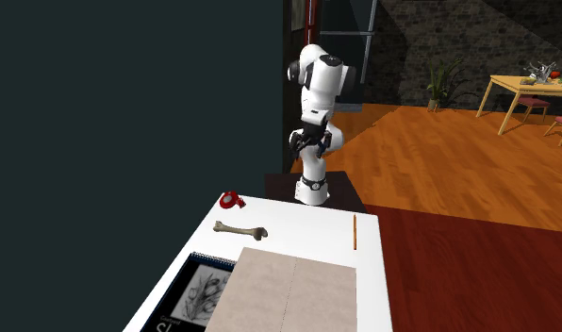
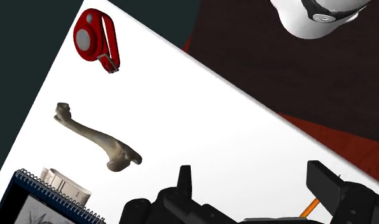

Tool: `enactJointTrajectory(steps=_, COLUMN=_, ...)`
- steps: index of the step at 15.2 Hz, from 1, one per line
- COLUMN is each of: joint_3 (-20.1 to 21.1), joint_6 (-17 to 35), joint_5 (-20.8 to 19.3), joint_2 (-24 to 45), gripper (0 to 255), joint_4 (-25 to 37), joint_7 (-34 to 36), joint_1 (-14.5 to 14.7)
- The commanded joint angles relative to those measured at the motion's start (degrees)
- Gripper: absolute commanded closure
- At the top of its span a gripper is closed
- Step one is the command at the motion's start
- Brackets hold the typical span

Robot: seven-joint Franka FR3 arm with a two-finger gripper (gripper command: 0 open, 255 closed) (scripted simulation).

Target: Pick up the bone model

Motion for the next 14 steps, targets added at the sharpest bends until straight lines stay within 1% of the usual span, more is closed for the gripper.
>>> enactJointTrajectory(steps=1, joint_3=-3.28, joint_6=2.66, joint_5=-2.9, joint_2=-0.55, gripper=0, joint_4=-2.24, joint_7=-5.91, joint_1=0.26)
enactJointTrajectory(steps=4, joint_3=-8.49, joint_6=7.04, joint_5=-7.24, joint_2=-0.31, gripper=0, joint_4=-4.81, joint_7=-14.23, joint_1=0.47)
enactJointTrajectory(steps=7, joint_3=-14.05, joint_6=11.93, joint_5=-11.46, joint_2=1.32, gripper=0, joint_4=-6.3, joint_7=-22.43, joint_1=0.86)
enactJointTrajectory(steps=11, joint_3=-21.89, joint_6=19.21, joint_5=-16.3, joint_2=5.68, gripper=0, joint_4=-6.57, joint_7=-33.25, joint_1=2.1)
enactJointTrajectory(steps=14, joint_3=-28.11, joint_6=25.1, joint_5=-18.85, joint_2=10.42, gripper=0, joint_4=-5.53, joint_7=-41.38, joint_1=4.04)
